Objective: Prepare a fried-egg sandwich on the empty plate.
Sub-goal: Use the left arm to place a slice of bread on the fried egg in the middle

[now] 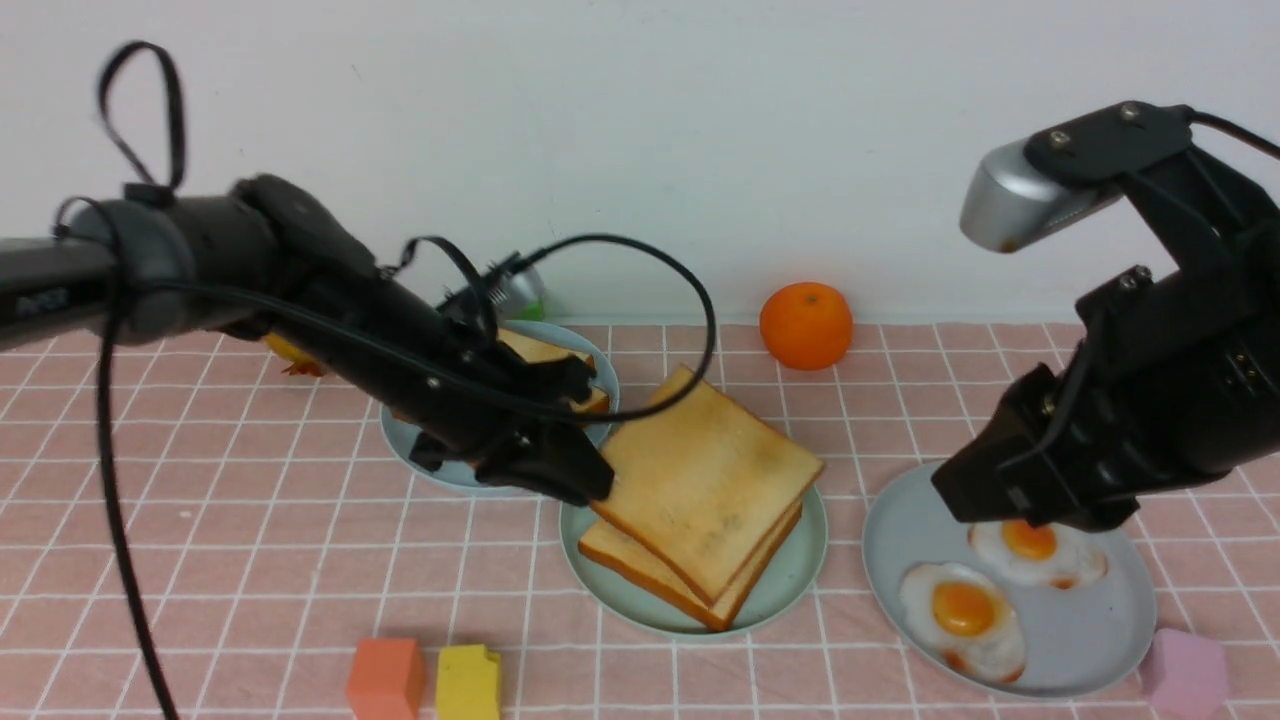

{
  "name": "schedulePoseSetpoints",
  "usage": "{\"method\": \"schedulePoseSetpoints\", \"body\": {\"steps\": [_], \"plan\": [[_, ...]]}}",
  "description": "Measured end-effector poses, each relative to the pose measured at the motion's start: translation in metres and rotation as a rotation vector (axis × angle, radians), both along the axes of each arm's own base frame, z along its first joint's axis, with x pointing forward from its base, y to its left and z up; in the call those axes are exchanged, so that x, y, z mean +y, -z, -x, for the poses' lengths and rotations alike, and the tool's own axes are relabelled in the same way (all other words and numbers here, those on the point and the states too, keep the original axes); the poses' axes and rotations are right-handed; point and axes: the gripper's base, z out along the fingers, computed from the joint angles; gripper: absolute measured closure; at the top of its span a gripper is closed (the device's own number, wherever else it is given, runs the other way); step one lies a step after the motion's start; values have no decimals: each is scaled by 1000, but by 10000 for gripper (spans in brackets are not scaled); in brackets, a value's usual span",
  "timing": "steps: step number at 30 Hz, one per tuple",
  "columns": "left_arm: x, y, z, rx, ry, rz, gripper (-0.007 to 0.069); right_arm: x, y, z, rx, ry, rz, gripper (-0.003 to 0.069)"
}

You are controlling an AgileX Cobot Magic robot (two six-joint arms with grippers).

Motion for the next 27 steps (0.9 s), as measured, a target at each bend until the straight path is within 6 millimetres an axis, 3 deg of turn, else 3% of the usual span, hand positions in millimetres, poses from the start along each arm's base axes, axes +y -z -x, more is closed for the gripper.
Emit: {"method": "schedulePoseSetpoints", "body": {"steps": [5,27], "plan": [[-2,16,-7,31,-73,-20,524,0,0,0,-1,0,0,331],[-2,22,-11,47,-124,-17,524,0,0,0,2,-1,2,333]]}}
